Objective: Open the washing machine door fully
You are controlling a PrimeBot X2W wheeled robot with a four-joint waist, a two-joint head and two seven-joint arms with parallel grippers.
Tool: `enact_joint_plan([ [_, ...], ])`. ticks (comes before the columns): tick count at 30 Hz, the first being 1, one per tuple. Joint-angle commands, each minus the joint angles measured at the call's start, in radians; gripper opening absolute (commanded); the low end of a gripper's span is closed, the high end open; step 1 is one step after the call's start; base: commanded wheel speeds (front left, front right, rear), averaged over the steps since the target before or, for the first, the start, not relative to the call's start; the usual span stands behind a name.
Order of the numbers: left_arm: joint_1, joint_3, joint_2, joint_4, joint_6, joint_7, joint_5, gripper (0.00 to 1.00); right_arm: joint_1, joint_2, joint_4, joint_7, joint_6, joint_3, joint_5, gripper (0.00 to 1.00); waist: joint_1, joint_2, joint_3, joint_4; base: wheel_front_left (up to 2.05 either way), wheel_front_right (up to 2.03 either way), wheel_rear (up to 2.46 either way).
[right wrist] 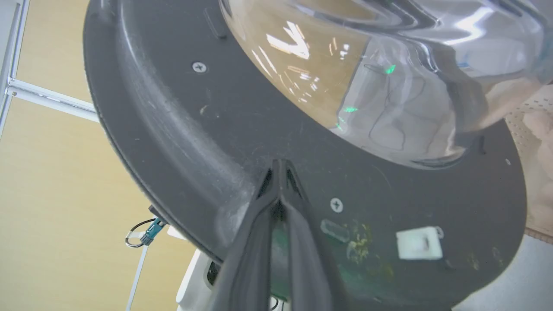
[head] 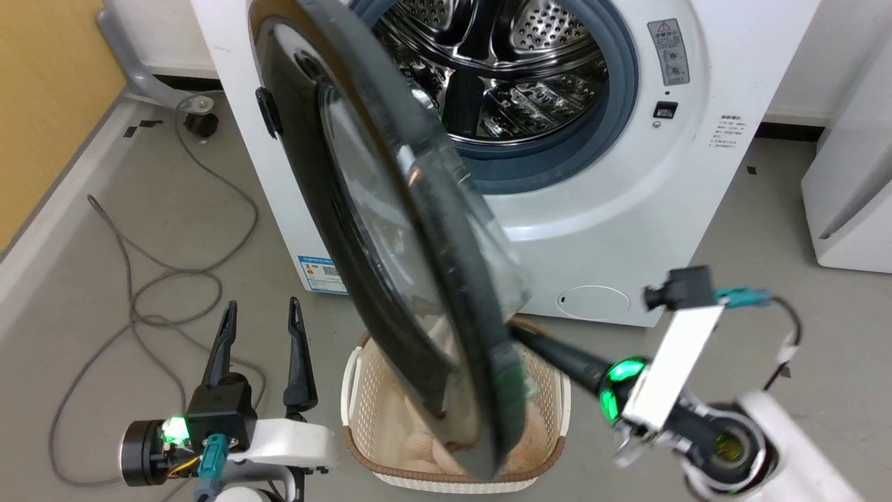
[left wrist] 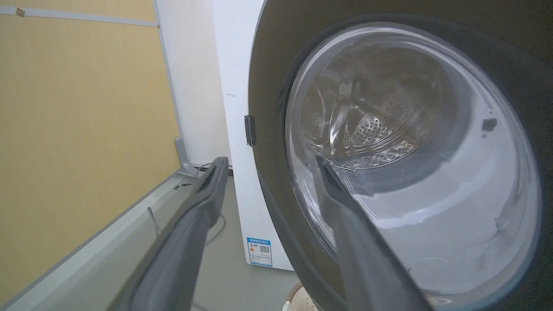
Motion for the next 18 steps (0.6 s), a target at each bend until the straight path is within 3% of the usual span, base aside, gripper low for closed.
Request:
enact_joint_plan([
  [1,0.015,0.002,0.001,0.005,-0.005,-0.006,0.006,1.00,0.028,0.015,-0.022,0.003,0.005,0.015,-0.005,0.00,0.0001,0.0000,-0.002,-0.001,0.00,0.00,0.00],
  [12,0.029,0.012,0.001,0.020,-0.008,-0.006,0.005,1.00,0.108,0.040,-0.108,-0.040,0.005,0.038,-0.021,0.00,0.0001,0.0000,-0.018,-0.018,0.00,0.00,0.00],
  [18,0.038,0.013,0.001,0.024,-0.009,-0.006,0.003,1.00,0.141,0.035,-0.153,-0.234,0.005,-0.059,-0.087,0.00,0.0001,0.0000,-0.030,-0.037,0.00,0.00,0.00],
])
